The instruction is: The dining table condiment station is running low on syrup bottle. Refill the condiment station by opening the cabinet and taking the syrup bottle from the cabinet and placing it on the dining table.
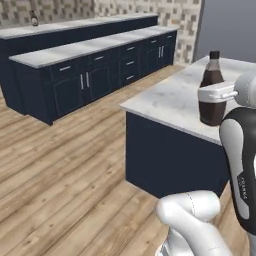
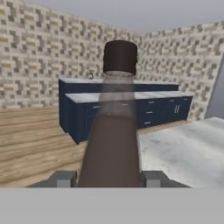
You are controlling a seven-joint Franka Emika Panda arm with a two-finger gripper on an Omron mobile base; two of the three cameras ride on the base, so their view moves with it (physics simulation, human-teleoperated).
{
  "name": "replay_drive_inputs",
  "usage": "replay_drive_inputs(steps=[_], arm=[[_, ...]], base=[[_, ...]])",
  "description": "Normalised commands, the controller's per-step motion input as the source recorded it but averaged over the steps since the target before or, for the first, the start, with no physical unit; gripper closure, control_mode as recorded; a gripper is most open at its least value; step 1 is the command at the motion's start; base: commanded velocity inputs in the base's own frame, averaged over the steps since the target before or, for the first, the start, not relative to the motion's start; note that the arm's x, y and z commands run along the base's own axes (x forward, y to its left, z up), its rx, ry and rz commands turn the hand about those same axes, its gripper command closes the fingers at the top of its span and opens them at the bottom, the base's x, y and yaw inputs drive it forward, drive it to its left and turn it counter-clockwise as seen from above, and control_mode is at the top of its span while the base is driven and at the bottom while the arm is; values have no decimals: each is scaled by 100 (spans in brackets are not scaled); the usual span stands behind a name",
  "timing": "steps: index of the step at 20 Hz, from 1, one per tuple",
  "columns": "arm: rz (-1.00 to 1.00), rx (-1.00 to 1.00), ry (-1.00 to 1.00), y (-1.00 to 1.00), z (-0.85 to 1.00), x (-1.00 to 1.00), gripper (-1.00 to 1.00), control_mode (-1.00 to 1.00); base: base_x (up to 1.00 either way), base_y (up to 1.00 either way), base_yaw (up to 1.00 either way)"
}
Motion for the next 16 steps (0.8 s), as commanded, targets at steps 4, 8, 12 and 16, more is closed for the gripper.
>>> replay_drive_inputs(steps=[4,8,12,16], arm=[[0,0,0,0,0,0,100,100],[0,0,0,0,0,0,100,100],[0,0,0,0,0,0,100,100],[0,0,0,0,0,0,100,100]], base=[[100,76,10],[100,91,-1],[100,100,-18],[100,100,-26]])
